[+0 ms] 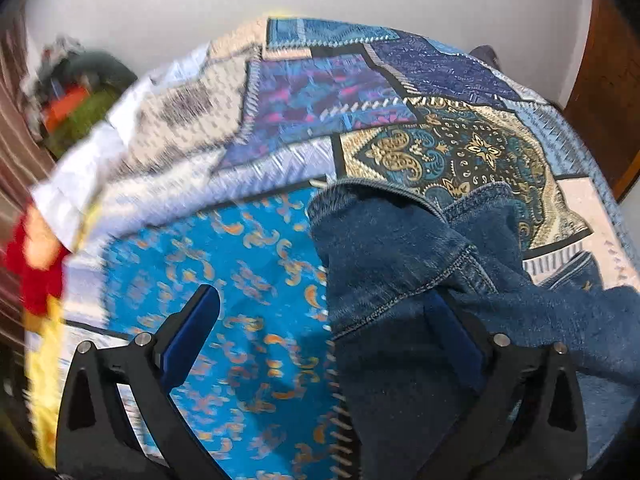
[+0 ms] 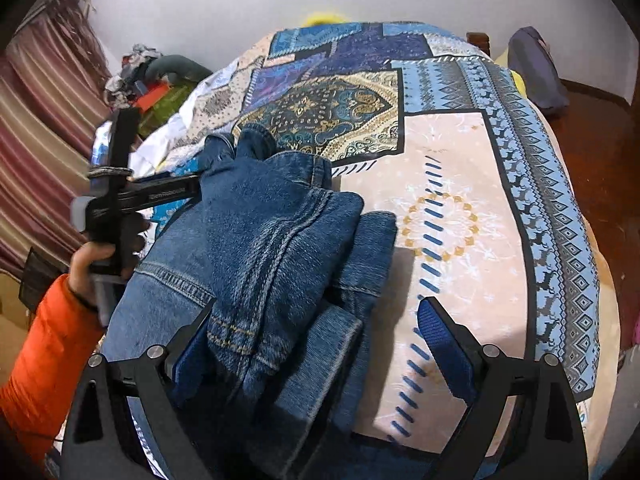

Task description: Fold large clothes

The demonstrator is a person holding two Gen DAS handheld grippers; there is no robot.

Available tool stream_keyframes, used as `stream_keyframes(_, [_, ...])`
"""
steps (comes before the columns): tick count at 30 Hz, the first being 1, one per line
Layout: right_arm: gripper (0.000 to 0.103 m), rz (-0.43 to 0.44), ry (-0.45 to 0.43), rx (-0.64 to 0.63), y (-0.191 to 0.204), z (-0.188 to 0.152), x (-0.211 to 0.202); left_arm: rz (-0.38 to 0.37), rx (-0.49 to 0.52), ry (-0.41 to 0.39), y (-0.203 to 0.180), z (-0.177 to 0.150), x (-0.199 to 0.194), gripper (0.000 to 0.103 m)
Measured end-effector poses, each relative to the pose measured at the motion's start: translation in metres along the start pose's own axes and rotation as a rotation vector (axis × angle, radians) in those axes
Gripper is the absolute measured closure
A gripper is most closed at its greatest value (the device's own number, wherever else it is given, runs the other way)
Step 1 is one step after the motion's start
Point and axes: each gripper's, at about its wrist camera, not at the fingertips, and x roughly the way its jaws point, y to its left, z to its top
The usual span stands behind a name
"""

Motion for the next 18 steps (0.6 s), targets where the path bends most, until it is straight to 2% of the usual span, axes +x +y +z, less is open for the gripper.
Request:
stream_keyframes(2, [0.009,0.004,-0.004,0.022,-0.003,-0.004,-0.002,-0.022,-0.008,0.003,0.004,-0.002,-0.002,0.000])
stream_keyframes(5, [0.009,-0.020,-0.026,0.024,0.001,-0.007,-0.011,0.006,0.029,-0.002,0.009,-0.005,-0.018,0.004])
stream_keyframes(7, [0.009,-0.044,-0.049,0.005,0.007,-0.007,-0.022,-0.041,0.024,0.004,0.017,-0.007,-0.031,0.005])
stream_keyframes(12, [0.009,-0.040,-0.086,-0.022,0.023,0.006,-0.044,-0.153,0.053,-0.009,0.020,-0.024,-0.073,0.005])
stream_keyframes(15, [0.009,-0.038,-0.093,-0.059,0.038,0.023,-0.043,-0.201,0.064,0.001,0.015,-0.040,-0.086,0.005])
stream_keyframes(18, [0.009,-0.016,-0.076,-0.089,0.051,0.039,-0.029,-0.245,0.097,0.048,0.003,-0.057,-0.085,0.005])
